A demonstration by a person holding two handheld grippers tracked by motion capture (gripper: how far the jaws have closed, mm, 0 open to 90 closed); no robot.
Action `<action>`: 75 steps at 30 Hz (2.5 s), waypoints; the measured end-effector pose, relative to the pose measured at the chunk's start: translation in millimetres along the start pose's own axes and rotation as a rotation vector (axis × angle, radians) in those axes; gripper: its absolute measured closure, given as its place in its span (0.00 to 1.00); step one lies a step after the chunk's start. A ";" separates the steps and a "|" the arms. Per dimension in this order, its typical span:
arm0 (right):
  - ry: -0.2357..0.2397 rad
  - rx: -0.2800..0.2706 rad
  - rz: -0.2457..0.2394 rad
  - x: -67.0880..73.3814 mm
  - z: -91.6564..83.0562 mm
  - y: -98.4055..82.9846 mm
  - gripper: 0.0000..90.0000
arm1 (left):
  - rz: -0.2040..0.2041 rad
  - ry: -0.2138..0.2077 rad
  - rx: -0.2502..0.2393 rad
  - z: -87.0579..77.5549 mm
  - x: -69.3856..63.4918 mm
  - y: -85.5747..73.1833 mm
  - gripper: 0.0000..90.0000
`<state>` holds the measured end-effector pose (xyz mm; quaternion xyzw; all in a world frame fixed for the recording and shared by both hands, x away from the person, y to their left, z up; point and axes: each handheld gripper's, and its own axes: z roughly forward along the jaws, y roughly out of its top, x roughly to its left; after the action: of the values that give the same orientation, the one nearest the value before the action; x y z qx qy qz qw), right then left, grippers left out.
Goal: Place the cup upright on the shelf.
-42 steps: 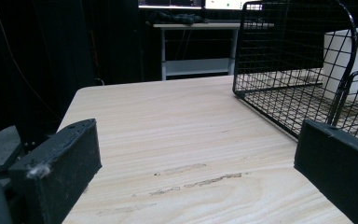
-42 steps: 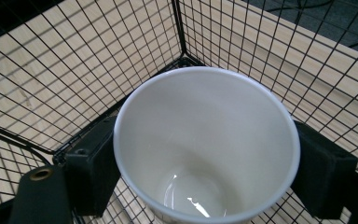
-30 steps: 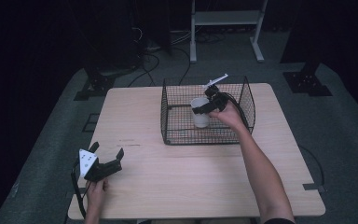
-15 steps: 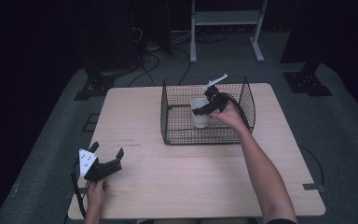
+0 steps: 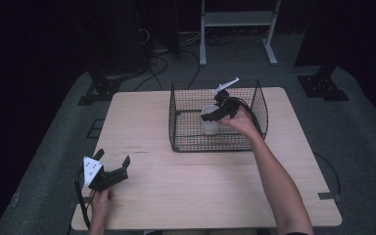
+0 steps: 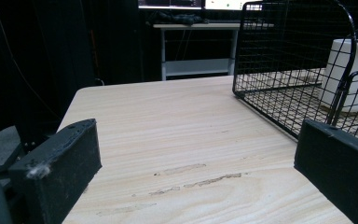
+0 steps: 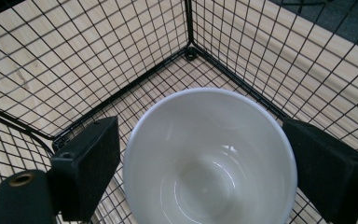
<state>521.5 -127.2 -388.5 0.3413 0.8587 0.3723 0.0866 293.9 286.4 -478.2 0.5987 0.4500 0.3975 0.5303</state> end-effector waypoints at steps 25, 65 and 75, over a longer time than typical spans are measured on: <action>0.048 -0.131 -0.048 20.7 -47.6 -1.8 0.14 | -0.005 0.001 0.002 -0.2 0.5 -0.1 0.00; 0.156 -0.194 -0.111 37.3 -104.6 -70.6 0.14 | -0.016 0.002 0.001 -0.2 1.6 0.0 0.00; 0.173 -0.195 -0.135 47.0 -111.7 -85.0 0.15 | -0.017 0.003 0.001 -0.2 1.6 0.0 0.00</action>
<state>396.9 -203.1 -363.8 0.2394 0.8436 0.4754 0.0701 294.1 288.0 -478.2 0.5944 0.4560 0.3938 0.5326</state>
